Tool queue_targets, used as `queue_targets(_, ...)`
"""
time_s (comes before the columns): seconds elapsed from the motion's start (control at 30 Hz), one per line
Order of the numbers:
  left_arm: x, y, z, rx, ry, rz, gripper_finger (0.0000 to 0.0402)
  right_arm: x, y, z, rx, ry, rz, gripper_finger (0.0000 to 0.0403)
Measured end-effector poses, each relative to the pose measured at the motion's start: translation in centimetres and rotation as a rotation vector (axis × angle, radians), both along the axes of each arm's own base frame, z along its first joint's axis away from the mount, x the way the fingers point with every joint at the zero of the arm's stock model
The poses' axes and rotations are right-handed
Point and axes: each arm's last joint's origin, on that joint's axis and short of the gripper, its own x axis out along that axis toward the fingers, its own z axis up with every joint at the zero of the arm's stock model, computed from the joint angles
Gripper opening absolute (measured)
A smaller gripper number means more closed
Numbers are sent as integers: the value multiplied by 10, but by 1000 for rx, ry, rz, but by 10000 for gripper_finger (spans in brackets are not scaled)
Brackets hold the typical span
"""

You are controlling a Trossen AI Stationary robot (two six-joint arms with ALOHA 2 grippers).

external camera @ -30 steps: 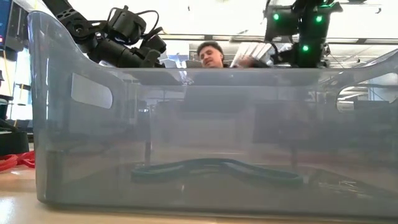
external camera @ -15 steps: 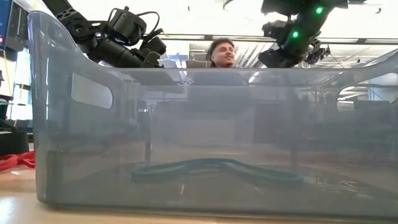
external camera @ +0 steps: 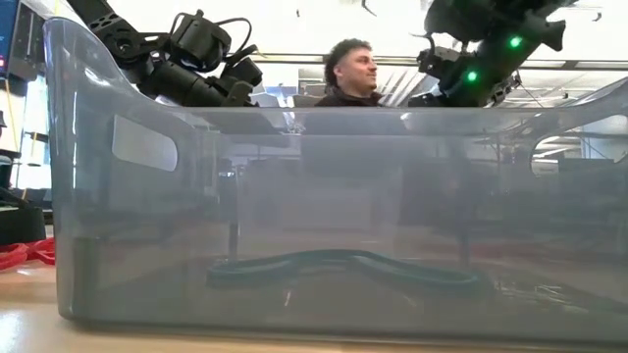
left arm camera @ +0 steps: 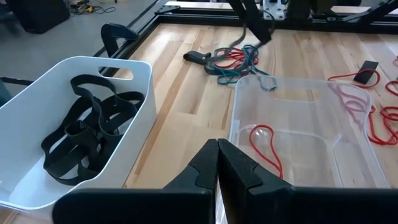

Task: Sort rubber bands into baskets
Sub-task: Put the black rubber band into the white bin

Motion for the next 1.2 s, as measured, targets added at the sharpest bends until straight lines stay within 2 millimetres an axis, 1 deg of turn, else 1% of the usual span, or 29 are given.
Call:
queue_targets(0.07,0,0,0,0,0,0,0,-1,-4,6,-11,-47,10,0)
queue_targets(0.17,0,0,0,-5,-2,7,0,-4,-12,20,-48,-106,-3,0)
queue_targets(0.37,0,0,0,-8,-1,20,0,-5,-23,40,-189,-110,-45,0)
queue_targets(0.53,0,1,0,-6,1,26,0,-3,-25,40,-208,-76,-27,0)
queue_targets(0.73,0,1,0,-10,0,27,0,3,-26,41,-88,-167,146,0)
queue_targets(0.8,0,1,0,-13,-1,29,0,7,-30,45,-93,-213,171,0)
queue_targets(0.93,0,1,0,-15,-3,30,0,17,-44,53,-105,-337,279,0)
queue_targets(1.1,0,1,0,-42,-12,44,0,30,-70,46,-116,-432,345,0)
queue_targets(1.2,-1,1,-1,-44,-30,35,0,43,-86,43,-98,-468,367,0)
